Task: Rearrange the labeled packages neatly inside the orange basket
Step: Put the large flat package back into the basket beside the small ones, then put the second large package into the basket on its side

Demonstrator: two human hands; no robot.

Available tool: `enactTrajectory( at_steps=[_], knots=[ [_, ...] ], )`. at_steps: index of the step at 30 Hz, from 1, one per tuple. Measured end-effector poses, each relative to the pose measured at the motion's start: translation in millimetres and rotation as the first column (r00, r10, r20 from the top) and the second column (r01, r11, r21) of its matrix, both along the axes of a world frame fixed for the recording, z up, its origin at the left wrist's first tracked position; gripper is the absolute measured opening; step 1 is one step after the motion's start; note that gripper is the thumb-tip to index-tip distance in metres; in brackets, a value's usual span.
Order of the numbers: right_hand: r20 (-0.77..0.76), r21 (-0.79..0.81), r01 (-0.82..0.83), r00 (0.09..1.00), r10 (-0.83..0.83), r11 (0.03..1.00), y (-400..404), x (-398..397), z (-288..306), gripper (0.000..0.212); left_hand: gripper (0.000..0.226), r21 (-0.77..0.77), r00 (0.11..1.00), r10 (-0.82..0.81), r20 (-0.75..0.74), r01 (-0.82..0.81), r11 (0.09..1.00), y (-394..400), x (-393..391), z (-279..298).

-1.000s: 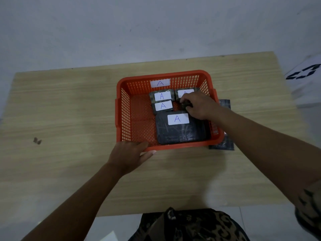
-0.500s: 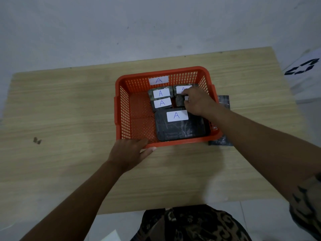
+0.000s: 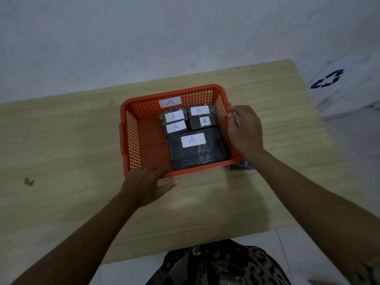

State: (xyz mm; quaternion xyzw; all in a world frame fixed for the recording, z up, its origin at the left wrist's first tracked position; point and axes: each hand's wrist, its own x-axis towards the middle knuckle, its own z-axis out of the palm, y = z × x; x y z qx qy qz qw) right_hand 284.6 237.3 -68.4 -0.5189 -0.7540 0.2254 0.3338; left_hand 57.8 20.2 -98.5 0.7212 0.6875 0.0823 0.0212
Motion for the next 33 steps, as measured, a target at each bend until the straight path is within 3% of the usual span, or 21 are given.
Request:
enactTrajectory(
  at_steps=[2, 4, 7, 10, 19, 23, 27, 31, 33],
  knots=[
    [-0.043, -0.166, 0.179, 0.981, -0.188, 0.97, -10, 18, -9, 0.024, 0.062, 0.002, 0.999, -0.038, 0.027, 0.038, 0.999, 7, 10, 0],
    [0.021, -0.33, 0.297, 0.951, -0.308, 0.896, -18, 35, -23, 0.029, 0.058, -0.002, 0.995, -0.07, 0.069, 0.07, 0.998, 16, 21, -2],
    [0.14, -0.481, 0.357, 0.933, -0.332, 0.801, -29, 59, -41, 0.039, 0.049, -0.024, 0.996, -0.071, 0.063, 0.072, 0.997, 26, 39, -8],
    [0.1, -0.58, 0.307, 0.946, -0.308, 0.755, -36, 72, -54, 0.03, 0.042, -0.002, 0.998, -0.059, 0.025, 0.059, 0.998, 28, 46, -12],
    [0.088, -0.648, 0.297, 0.944, -0.318, 0.701, -39, 73, -57, 0.035, 0.042, -0.038, 1.0, -0.03, 0.002, 0.03, 0.999, 28, 47, -13],
    [0.08, -0.683, 0.304, 0.935, -0.346, 0.664, -42, 72, -54, 0.05, 0.042, -0.019, 1.0, -0.019, -0.011, 0.019, 1.0, 27, 48, -13],
    [0.104, -0.599, 0.219, 0.975, -0.196, 0.77, -59, 76, -57, 0.044, 0.043, -0.012, 1.0, -0.022, -0.001, 0.021, 1.0, 26, 48, -13],
    [0.227, -0.581, 0.253, 0.963, -0.145, 0.774, -80, 80, -51, 0.08, 0.044, -0.029, 1.0, -0.009, 0.022, 0.009, 1.0, 26, 49, -9],
    [0.261, -0.586, 0.3, 0.949, -0.175, 0.753, -81, 77, -45, 0.086, 0.045, -0.041, 0.999, -0.016, 0.031, 0.017, 0.999, 26, 49, -9]
  ],
)
